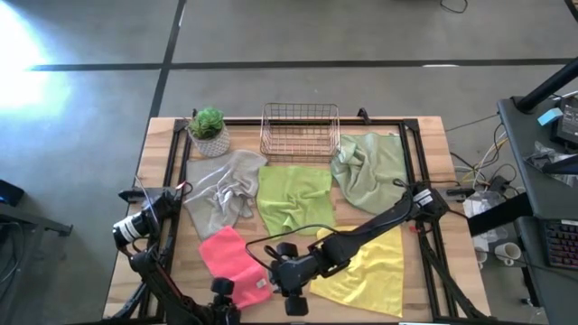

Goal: Fold microfiber towels
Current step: Fold the pink towel

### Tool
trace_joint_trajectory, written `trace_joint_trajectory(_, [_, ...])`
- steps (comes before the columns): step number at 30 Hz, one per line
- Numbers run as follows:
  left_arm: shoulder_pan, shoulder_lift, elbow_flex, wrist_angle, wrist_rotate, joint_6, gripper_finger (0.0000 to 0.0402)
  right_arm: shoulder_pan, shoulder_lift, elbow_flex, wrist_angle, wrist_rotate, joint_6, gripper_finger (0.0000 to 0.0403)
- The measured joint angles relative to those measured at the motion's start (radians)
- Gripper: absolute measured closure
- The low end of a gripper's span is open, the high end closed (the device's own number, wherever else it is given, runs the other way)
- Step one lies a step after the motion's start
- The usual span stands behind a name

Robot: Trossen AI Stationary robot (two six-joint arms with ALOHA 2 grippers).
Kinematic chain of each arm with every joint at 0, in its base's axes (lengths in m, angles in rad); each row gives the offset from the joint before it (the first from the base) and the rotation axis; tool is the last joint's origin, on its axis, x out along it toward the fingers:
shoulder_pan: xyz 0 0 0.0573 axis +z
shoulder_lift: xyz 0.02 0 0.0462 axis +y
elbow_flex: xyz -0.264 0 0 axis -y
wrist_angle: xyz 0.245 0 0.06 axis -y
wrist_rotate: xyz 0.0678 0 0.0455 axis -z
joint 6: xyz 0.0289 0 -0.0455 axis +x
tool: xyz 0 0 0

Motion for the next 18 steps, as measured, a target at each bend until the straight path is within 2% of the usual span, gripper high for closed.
trace_joint_trajectory(3, [0.0, 0.001, 0.002, -0.005, 0.0, 0.0, 0.0383, 0.003, 0.0, -0.015, 0.012, 0.002, -0.067, 0.0268])
trace_joint_trajectory(5, [0.001, -0.002, 0.002, -0.006, 0.001, 0.0, 0.0396, 0.008, 0.0, -0.029, 0.015, 0.002, -0.125, 0.026])
trace_joint_trajectory(11, [0.01, -0.015, 0.002, 0.009, 0.011, -0.005, 0.0392, 0.02, 0.046, -0.033, 0.113, -0.001, -0.252, 0.0257])
trace_joint_trajectory(18, [0.017, -0.048, 0.002, 0.032, 0.01, -0.027, 0.0392, 0.022, 0.118, -0.024, 0.142, 0.001, -0.287, 0.0264])
